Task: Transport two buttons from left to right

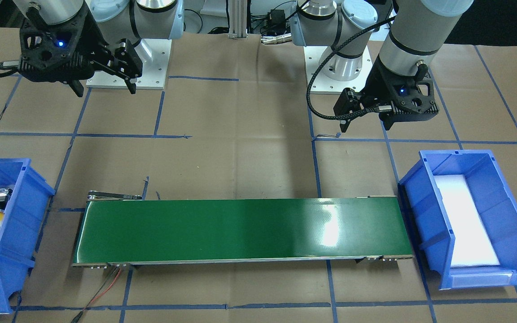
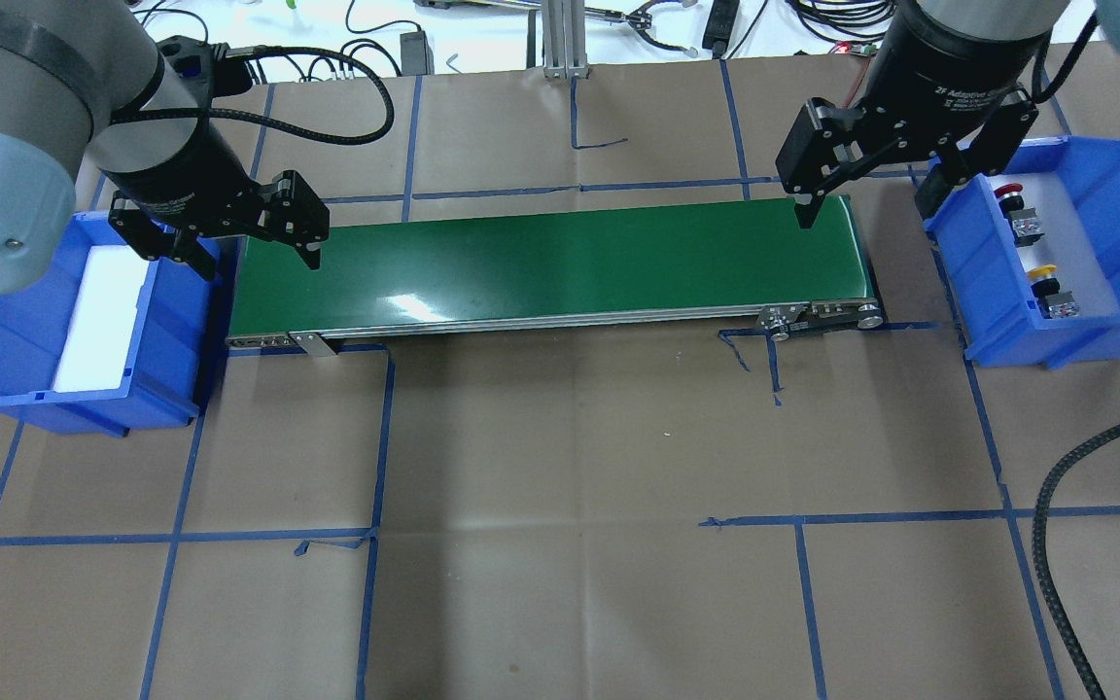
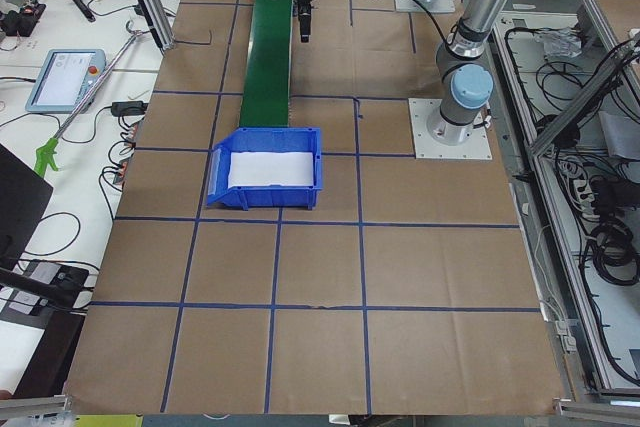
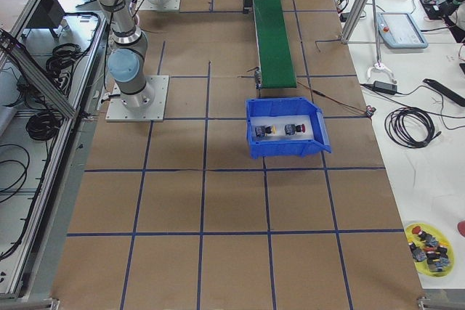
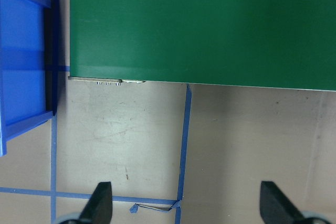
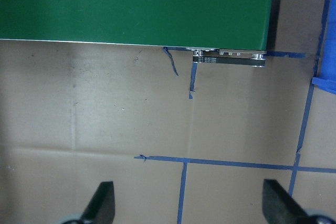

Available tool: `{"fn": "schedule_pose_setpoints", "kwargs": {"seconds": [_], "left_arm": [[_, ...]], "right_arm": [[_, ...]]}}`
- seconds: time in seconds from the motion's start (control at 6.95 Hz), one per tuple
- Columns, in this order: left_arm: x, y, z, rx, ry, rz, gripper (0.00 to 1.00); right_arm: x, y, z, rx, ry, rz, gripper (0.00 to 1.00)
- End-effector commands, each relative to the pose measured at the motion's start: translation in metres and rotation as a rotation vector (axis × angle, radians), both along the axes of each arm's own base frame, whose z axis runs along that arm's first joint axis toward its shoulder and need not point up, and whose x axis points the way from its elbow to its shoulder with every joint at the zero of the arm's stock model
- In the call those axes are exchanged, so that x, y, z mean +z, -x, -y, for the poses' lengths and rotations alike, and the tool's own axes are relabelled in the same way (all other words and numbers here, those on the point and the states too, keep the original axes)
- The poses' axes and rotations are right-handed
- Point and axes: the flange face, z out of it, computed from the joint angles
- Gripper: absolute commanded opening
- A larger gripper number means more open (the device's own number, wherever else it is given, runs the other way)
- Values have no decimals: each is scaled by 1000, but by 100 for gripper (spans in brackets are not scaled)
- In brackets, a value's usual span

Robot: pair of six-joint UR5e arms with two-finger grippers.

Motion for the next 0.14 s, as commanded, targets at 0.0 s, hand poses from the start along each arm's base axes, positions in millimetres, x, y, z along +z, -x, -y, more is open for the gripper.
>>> {"fn": "schedule_pose_setpoints", "kwargs": {"seconds": [0.0], "left_arm": [[0,0,-1,0,1,0,100]], "right_arm": [[2,0,0,-3,4,0,100]]}}
